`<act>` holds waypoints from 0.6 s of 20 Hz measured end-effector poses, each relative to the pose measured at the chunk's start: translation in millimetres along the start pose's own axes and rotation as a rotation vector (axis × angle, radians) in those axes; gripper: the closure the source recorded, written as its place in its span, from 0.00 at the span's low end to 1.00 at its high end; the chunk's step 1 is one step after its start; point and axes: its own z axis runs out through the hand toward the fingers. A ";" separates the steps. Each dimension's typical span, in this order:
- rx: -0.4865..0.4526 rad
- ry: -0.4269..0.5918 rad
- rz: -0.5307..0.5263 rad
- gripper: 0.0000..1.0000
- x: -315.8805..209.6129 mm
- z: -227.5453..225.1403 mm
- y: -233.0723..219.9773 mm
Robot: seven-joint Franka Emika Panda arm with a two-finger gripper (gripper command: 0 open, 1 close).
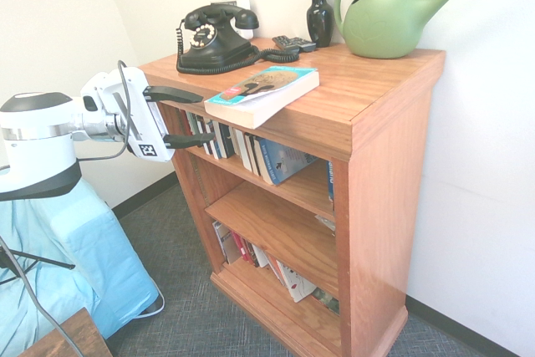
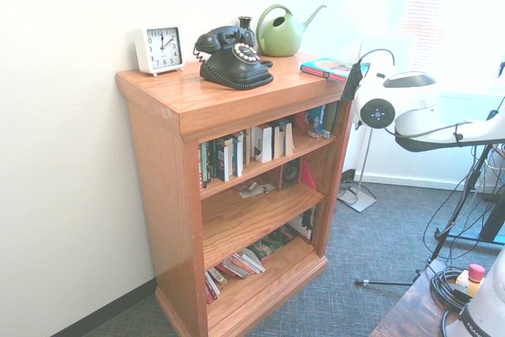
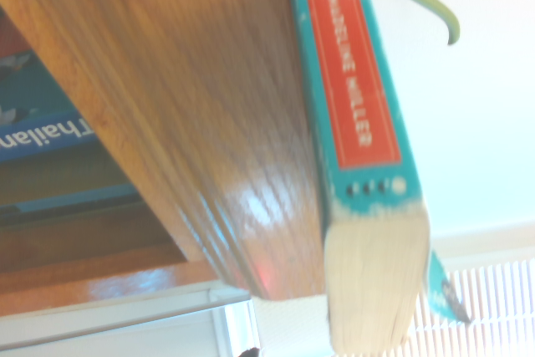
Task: Organize the shelf
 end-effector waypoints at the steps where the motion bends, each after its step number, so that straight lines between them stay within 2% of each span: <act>1: 0.018 0.010 -0.018 0.00 3.6 0.8 -4.8; 5: 0.066 0.033 -0.056 0.00 16.9 6.1 -19.2; 12: 0.056 0.012 -0.055 0.00 29.9 39.0 -15.0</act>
